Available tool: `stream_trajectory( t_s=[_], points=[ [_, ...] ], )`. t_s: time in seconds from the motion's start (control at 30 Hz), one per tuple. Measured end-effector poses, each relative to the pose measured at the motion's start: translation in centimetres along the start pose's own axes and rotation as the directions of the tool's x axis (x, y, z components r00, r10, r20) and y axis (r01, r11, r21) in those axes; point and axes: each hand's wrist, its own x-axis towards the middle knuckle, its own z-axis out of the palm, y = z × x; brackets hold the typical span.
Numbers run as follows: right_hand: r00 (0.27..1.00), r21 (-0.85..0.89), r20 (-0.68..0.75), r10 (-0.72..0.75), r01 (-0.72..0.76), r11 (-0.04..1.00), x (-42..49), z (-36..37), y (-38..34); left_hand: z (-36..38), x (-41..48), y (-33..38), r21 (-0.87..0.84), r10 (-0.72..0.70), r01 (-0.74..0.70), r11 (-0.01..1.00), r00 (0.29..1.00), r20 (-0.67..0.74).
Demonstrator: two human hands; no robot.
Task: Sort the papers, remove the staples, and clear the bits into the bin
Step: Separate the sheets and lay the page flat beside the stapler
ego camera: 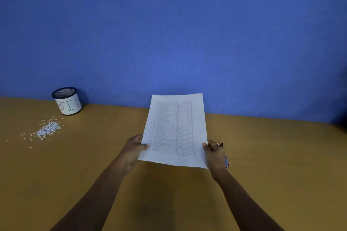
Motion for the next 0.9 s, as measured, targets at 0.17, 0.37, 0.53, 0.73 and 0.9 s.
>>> stream_trajectory(
  t_s=[0.17, 0.37, 0.53, 0.73, 0.9],
  points=[
    [0.999, -0.141, 0.018, 0.037, -0.034, 0.989, 0.2, 0.9, 0.8, 0.0, 1.8, -1.7, 0.046, -0.052, 0.056, 0.997, 0.995, -0.082],
    [0.996, -0.274, 0.047, 0.074, -0.058, 0.96, 0.4, 1.2, 1.9, 0.6, 2.7, -3.8, 0.128, -0.078, 0.093, 0.987, 0.99, -0.118],
    [0.995, -0.34, 0.046, 0.091, -0.07, 0.938, 0.8, 1.1, 1.9, 1.2, 3.2, -4.7, 0.179, -0.061, 0.08, 0.981, 0.992, -0.113],
    [0.994, -0.427, 0.026, 0.104, -0.083, 0.9, 1.5, 1.3, 1.8, 1.2, 4.3, -5.3, 0.199, -0.077, 0.099, 0.975, 0.99, -0.115],
    [0.995, -0.632, 0.069, -0.072, 0.099, 0.769, 1.0, 1.9, 2.0, 1.8, 4.9, -5.4, 0.268, -0.056, 0.091, 0.959, 0.989, -0.136]
  ],
)
